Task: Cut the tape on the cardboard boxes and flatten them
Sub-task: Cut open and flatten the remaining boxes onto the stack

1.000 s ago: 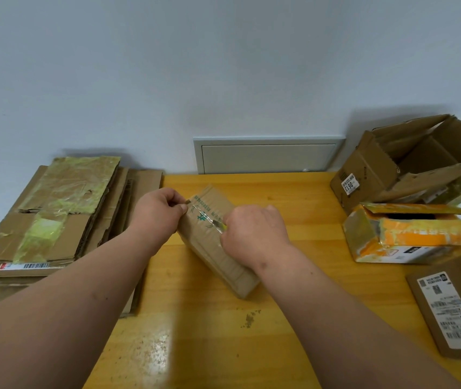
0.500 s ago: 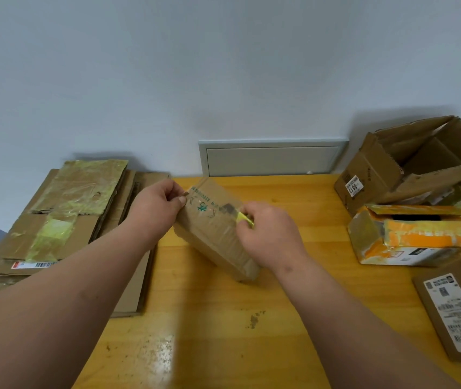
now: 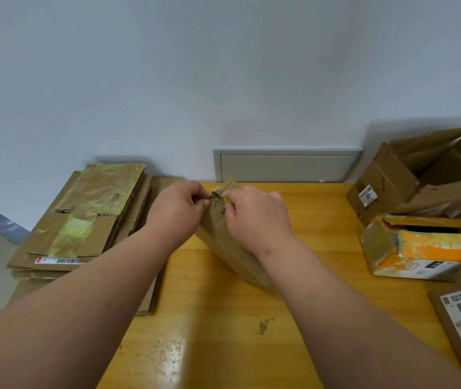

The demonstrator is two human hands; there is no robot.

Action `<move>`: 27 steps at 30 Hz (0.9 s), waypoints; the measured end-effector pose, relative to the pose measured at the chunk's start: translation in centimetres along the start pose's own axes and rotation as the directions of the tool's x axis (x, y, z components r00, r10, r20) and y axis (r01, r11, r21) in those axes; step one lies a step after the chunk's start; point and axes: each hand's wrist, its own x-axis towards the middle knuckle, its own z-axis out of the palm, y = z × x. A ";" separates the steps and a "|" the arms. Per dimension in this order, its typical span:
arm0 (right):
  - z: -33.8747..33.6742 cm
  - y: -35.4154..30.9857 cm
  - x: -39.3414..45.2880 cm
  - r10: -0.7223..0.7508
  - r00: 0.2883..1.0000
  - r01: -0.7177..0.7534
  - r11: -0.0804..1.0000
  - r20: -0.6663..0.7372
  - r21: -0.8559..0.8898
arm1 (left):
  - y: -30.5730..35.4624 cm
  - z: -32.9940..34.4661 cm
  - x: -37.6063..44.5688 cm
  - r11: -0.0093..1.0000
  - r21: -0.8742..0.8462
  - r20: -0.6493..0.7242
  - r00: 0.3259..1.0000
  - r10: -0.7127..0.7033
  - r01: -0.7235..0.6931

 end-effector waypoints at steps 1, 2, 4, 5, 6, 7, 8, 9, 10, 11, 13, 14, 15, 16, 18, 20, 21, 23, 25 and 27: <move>-0.1 -0.1 0.1 -0.004 1.000 0.004 1.000 0.011 -0.015 | 0.0 0.0 0.0 1.000 0.002 -0.004 1.000 -0.005 0.005; -0.2 -0.2 0.1 -0.006 1.000 0.007 1.000 0.025 -0.026 | -0.1 0.0 -0.1 1.000 0.004 -0.007 1.000 -0.011 0.011; -0.4 -0.3 0.0 -0.009 0.999 0.012 0.999 0.052 -0.048 | -0.2 0.2 -0.3 1.000 0.007 -0.014 1.000 -0.022 0.022; -0.4 -0.3 0.0 -0.011 0.998 0.015 0.998 0.065 -0.058 | -0.2 0.3 -0.3 1.000 0.003 -0.015 0.999 -0.028 0.028; -0.4 -0.2 -0.2 -0.010 0.997 0.015 0.998 0.077 -0.066 | -0.3 0.4 -0.4 0.999 -0.001 -0.014 0.999 -0.035 0.035; -0.3 -0.1 -0.4 -0.003 0.996 0.010 0.997 0.090 -0.071 | -0.4 0.4 -0.4 0.999 -0.002 -0.012 0.999 -0.041 0.041; -0.3 0.1 -0.6 0.005 0.995 0.002 0.997 0.102 -0.073 | -0.5 0.5 -0.5 0.999 -0.001 -0.010 0.999 -0.044 0.044; -0.3 0.2 -0.8 0.012 0.993 -0.004 0.997 0.114 -0.075 | -0.7 0.5 -0.5 0.999 -0.002 -0.011 0.999 -0.050 0.050; -0.2 0.4 -1.0 0.018 0.992 -0.009 0.997 0.125 -0.075 | -0.8 0.6 -0.5 0.998 -0.006 -0.014 0.998 -0.060 0.060; -0.1 0.5 -1.3 0.024 0.991 -0.014 0.997 0.134 -0.072 | -0.9 0.6 -0.5 0.998 -0.009 -0.015 0.998 -0.068 0.067; 0.0 0.6 -1.6 0.036 0.989 -0.026 0.997 0.146 -0.067 | -1.0 0.7 -0.5 0.997 -0.003 -0.013 0.997 -0.077 0.077; 0.0 0.7 -1.8 0.042 0.987 -0.032 0.997 0.153 -0.069 | -1.1 0.7 -0.5 0.996 0.000 -0.013 0.996 -0.084 0.084; 0.1 0.8 -2.0 0.048 0.986 -0.036 0.997 0.162 -0.073 | -1.2 0.6 -0.4 0.995 -0.002 -0.014 0.995 -0.095 0.095; 0.1 1.0 -2.1 0.051 0.983 -0.037 0.996 0.174 -0.081 | -1.3 0.6 -0.4 0.994 -0.006 -0.015 0.994 -0.106 0.106; 0.0 1.3 -2.5 0.050 0.978 -0.029 0.994 0.200 -0.106 | -1.6 0.3 -0.3 0.992 -0.013 -0.015 0.992 -0.122 0.122; 0.0 1.4 -2.8 0.048 0.976 -0.022 0.992 0.212 -0.123 | -1.9 0.2 -0.3 0.991 -0.018 -0.013 0.991 -0.130 0.130; 0.0 1.5 -2.9 0.047 0.976 -0.020 0.992 0.215 -0.127 | -2.0 0.2 -0.4 0.991 -0.016 -0.014 0.991 -0.130 0.130; 0.0 1.6 -3.1 0.050 0.975 -0.023 0.992 0.218 -0.124 | -2.0 0.2 -0.4 0.992 -0.007 -0.021 0.992 -0.127 0.127; 0.0 1.8 -3.3 0.052 0.973 -0.026 0.992 0.223 -0.121 | -1.8 0.3 -0.4 0.991 -0.011 -0.022 0.991 -0.131 0.131; -0.2 2.2 -3.5 0.055 0.970 -0.024 0.991 0.236 -0.132 | -1.9 0.2 -0.5 0.987 -0.030 -0.024 0.987 -0.157 0.156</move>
